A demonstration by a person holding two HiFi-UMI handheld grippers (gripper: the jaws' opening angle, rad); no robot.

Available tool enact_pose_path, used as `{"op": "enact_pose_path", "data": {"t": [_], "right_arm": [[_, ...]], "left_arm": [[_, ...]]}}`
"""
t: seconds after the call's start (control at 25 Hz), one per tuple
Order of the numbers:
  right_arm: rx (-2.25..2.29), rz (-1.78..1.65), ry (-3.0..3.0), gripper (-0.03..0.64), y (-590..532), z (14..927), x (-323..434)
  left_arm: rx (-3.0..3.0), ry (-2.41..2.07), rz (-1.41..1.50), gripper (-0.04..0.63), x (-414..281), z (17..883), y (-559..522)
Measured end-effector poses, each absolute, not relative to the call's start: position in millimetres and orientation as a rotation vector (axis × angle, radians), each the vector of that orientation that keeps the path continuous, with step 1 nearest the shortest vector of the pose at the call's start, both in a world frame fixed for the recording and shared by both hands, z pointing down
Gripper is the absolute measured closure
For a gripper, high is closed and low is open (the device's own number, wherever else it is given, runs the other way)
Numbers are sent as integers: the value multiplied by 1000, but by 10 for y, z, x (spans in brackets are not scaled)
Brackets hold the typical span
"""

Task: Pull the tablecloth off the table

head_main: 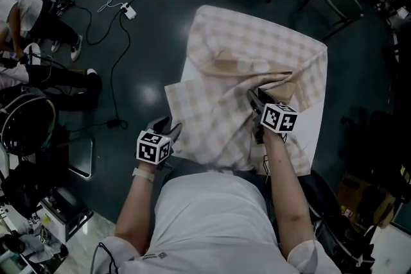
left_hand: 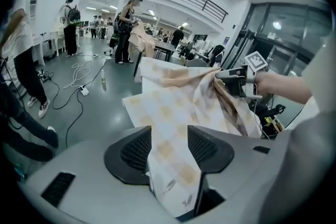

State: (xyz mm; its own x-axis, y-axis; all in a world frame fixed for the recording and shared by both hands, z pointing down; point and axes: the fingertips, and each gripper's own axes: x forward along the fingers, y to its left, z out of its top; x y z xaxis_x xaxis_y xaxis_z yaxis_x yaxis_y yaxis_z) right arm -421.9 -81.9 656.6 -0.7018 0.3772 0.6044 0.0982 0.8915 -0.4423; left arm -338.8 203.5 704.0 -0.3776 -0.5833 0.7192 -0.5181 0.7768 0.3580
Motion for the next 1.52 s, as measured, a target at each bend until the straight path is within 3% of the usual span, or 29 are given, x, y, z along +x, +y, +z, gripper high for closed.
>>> {"op": "enact_pose_path", "data": {"t": [0.16, 0.56, 1.2, 1.52], "right_arm": [[-368, 515, -2375, 445, -865, 6306, -4205], [-242, 543, -2505, 434, -1617, 5799, -3770], [238, 523, -2112, 379, -3066, 6968, -1341], [284, 495, -1936, 368, -2981, 7478, -991]], "left_arm": [[829, -2058, -69, 397, -3432, 7018, 1952], [857, -2059, 5, 372, -3715, 7046, 1780], [783, -1969, 259, 301, -4253, 7572, 1839], [769, -1864, 325, 296, -4304, 7850, 1834]]}}
